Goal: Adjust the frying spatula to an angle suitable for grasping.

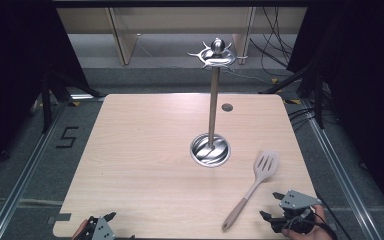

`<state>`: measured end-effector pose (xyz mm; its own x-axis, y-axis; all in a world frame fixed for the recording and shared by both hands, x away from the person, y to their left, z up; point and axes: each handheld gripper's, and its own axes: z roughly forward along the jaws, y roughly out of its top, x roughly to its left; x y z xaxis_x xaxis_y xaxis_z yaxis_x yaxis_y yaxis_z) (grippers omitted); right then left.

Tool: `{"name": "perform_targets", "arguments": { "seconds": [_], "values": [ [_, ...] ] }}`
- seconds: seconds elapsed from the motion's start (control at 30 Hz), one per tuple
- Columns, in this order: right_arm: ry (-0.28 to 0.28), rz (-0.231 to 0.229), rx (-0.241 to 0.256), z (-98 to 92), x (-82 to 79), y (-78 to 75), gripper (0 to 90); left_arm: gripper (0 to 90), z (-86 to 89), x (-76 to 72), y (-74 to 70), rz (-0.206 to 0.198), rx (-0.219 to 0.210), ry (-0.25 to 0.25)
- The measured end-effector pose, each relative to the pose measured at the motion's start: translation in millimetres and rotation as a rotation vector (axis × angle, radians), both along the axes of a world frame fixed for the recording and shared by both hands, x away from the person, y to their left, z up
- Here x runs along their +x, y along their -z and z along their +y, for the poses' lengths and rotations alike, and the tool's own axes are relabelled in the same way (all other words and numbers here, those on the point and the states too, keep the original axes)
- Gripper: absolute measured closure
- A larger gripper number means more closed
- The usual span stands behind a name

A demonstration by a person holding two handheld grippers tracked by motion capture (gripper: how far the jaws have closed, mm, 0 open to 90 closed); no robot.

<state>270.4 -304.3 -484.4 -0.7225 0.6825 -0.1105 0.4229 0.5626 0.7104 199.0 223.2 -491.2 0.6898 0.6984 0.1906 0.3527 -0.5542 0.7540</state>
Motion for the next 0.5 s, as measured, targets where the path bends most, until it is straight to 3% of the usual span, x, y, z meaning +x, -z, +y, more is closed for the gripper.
{"name": "perform_targets", "arguments": {
  "seconds": [0.07,0.1,0.5],
  "values": [
    [-0.003,-0.003,-0.002,-0.1,0.4,-0.2,25.5,15.1,0.0,0.3,0.0,-0.001,0.000,-0.001],
    [-0.004,-0.003,-0.005,-0.3,0.4,-0.2,25.5,15.1,-1.1,-2.1,2.1,0.009,-0.012,-0.034],
    [-0.034,-0.007,-0.004,4.1,0.5,-1.4,27.0,15.1,-1.7,-2.1,2.4,0.013,-0.009,-0.032]
  ]
}}
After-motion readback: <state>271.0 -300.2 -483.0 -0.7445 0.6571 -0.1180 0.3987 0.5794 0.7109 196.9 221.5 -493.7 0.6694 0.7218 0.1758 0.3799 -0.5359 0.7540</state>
